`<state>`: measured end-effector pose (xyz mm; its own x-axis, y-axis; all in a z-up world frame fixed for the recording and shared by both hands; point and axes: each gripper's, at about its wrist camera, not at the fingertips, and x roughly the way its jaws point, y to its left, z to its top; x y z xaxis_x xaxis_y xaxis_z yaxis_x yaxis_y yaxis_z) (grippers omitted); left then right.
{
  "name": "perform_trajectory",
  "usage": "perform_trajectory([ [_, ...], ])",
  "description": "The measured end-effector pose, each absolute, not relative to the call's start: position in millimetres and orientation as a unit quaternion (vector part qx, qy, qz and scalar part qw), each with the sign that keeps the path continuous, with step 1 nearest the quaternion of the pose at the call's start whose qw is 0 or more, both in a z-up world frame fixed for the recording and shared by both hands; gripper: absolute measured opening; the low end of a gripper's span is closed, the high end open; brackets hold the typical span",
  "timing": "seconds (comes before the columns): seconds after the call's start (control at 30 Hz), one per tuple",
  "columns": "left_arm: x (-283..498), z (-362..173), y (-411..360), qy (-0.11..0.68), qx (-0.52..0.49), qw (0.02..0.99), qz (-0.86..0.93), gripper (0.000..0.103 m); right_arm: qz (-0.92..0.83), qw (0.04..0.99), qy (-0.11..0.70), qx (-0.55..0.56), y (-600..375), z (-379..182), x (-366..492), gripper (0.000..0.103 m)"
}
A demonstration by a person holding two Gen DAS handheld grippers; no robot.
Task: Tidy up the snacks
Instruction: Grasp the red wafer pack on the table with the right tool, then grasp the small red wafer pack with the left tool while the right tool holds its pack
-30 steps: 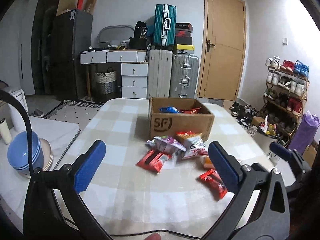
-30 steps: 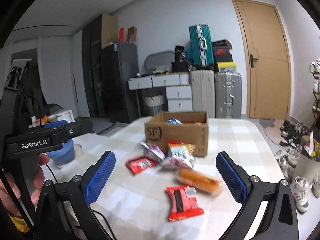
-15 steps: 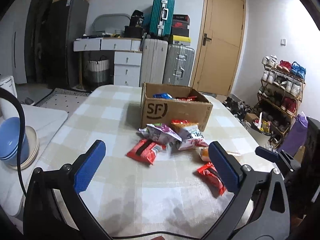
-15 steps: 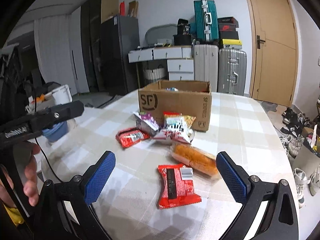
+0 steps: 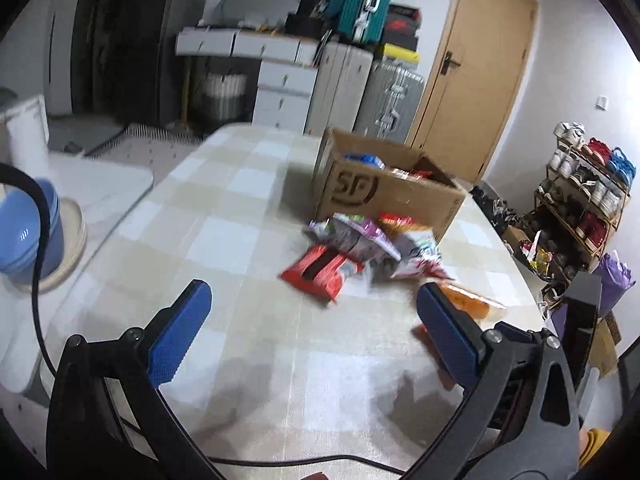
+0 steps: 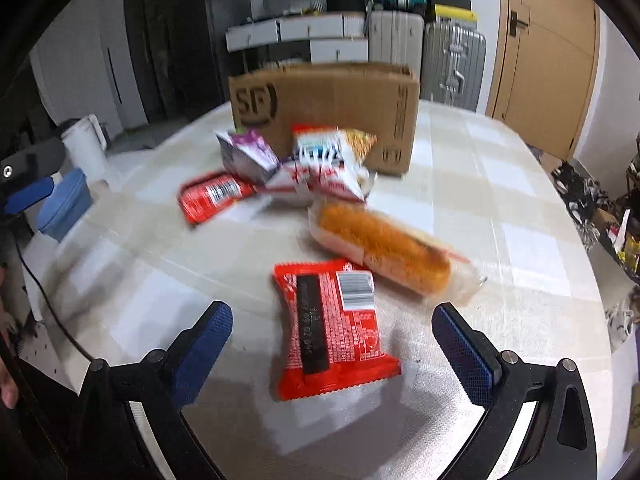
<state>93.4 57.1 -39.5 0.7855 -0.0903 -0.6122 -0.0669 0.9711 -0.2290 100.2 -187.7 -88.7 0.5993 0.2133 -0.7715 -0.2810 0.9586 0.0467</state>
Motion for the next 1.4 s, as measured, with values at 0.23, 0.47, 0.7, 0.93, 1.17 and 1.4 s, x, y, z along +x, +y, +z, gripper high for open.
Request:
perform_trajectory([
  [0.23,105.1,-53.9,56.7,0.353,-0.128,0.927,-0.012,0.103,0.130,0.885,0.442,-0.059,-180.4,-98.7,109.6,0.081],
  [0.47,108.8,-60.3,52.6,0.366,-0.114,0.924,-0.005,0.103,0.128,0.874,0.466,-0.059,-182.4,-105.8,117.7,0.047],
  [0.7,115.9,-71.0,50.5,0.383,-0.112,0.917,-0.003,0.103,0.138,0.873,0.464,-0.054,-184.4,-104.5,117.5,0.045],
  [0.93,117.8,-79.5,49.8,0.398,-0.102,0.912,-0.005,0.103,0.138,0.874,0.467,-0.014,-195.6,-99.4,118.6,0.045],
  [1.17,120.3,-90.4,63.6,0.411,-0.117,0.904,0.010,0.103,0.156,0.875,0.458,0.012,-201.6,-92.1,113.5,0.045],
  [1.4,134.5,-90.8,55.9,0.419,-0.094,0.903,-0.011,0.103,0.181,0.883,0.431,0.032,-198.0,-75.8,101.7,0.045],
])
